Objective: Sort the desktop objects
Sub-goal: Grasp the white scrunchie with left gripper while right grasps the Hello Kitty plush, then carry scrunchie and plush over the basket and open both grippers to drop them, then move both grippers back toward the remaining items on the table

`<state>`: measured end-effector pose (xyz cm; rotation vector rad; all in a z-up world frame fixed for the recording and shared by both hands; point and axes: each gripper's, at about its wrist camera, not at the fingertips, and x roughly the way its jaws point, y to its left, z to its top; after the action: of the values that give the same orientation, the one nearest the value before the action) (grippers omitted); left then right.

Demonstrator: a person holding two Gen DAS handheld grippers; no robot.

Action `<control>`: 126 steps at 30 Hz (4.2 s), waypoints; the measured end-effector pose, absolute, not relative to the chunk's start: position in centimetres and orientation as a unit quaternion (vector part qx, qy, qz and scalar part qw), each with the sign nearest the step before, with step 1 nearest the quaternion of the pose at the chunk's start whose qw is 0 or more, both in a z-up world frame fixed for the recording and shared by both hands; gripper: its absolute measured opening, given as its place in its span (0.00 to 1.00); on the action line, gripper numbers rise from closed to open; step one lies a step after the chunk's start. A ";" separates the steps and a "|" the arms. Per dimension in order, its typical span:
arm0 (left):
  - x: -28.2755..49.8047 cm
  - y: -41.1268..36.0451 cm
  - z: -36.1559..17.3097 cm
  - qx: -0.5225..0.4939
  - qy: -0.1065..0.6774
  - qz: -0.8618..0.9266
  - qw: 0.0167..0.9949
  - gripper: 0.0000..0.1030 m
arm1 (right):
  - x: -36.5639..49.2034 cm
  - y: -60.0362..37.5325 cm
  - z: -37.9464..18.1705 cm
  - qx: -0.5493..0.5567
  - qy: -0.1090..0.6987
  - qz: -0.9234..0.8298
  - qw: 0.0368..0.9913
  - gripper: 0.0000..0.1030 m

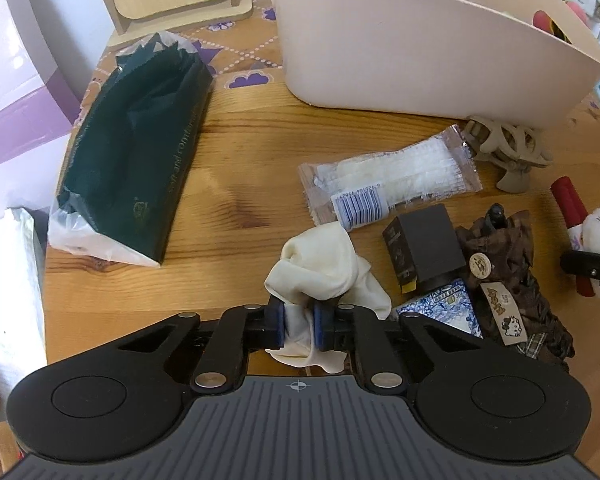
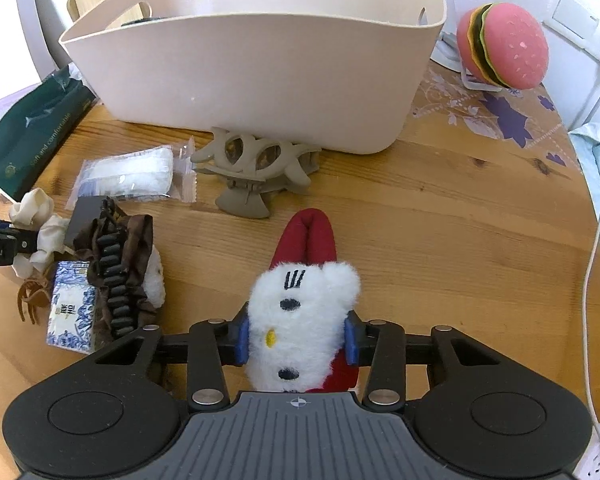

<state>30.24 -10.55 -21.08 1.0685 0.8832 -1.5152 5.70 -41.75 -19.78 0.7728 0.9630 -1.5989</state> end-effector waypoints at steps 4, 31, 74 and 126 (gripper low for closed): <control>30.5 -10.3 -20.0 0.438 0.359 -0.640 0.520 0.12 | 5.6 -41.3 -18.9 0.319 0.396 -0.674 0.537 0.38; 30.6 -9.0 -11.7 0.390 0.280 -0.698 0.531 0.12 | 7.2 -38.4 -9.9 0.224 0.366 -0.681 0.594 0.38; 21.9 -21.5 -9.3 0.344 0.275 -0.742 0.505 0.12 | 4.9 -50.6 -4.6 0.190 0.317 -0.712 0.596 0.39; 25.4 -15.8 -9.5 0.391 0.238 -0.749 0.479 0.61 | 7.3 -47.0 -6.8 0.178 0.329 -0.716 0.589 1.00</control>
<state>25.37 -15.82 -9.52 0.9546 0.5798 -1.8280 7.27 -47.05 -6.80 0.4137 0.7656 -1.6683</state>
